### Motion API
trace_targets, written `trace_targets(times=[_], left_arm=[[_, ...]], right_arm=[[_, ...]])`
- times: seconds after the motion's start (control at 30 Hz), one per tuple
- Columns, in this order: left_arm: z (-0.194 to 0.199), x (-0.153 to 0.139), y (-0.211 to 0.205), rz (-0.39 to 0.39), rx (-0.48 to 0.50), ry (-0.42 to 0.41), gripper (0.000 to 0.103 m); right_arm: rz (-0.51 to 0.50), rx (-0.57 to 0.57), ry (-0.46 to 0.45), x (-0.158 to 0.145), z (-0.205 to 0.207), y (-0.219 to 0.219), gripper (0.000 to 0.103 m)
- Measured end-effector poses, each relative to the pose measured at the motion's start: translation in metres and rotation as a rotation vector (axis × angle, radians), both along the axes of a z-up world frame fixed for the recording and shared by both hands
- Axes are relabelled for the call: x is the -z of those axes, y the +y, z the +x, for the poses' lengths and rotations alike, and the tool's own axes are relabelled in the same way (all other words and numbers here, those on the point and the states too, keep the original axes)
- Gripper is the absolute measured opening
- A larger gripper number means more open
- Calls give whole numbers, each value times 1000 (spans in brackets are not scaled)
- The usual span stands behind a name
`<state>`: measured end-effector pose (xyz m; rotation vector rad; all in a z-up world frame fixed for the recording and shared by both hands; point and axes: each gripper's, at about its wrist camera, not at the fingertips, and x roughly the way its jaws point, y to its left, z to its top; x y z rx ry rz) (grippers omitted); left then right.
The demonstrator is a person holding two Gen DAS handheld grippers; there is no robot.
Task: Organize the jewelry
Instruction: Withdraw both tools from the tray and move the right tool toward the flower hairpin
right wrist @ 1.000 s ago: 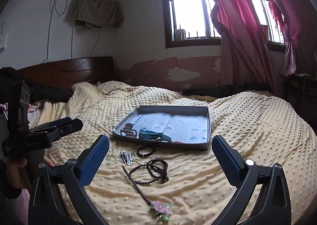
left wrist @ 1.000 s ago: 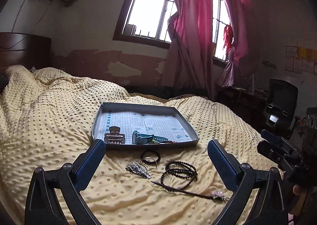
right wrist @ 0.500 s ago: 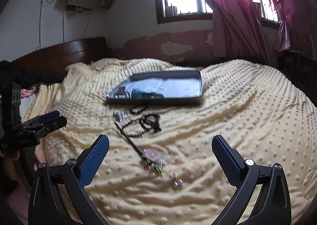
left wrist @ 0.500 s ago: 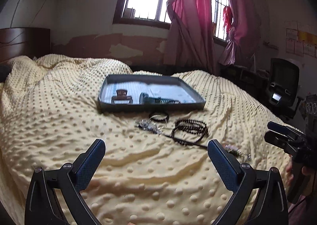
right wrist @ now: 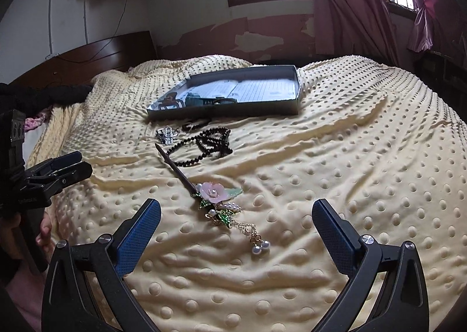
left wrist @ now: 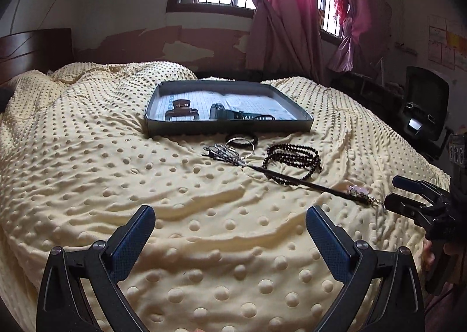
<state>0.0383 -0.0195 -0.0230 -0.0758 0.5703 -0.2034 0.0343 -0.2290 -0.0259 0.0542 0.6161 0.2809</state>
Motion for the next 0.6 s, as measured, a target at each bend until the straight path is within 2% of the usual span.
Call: trace_targets(times=[0.27,0.47,0.6], left_arm=[[7,6,1,36,-32,39,103],[17,11,12,7,-84,91,103],[18,12,15,-1,-103,93,103]], right_arm=[[22,-7,31,7,7,0,102],[29,-17,17,6,10,4,101],[42,-24,23,9,14,8,101]])
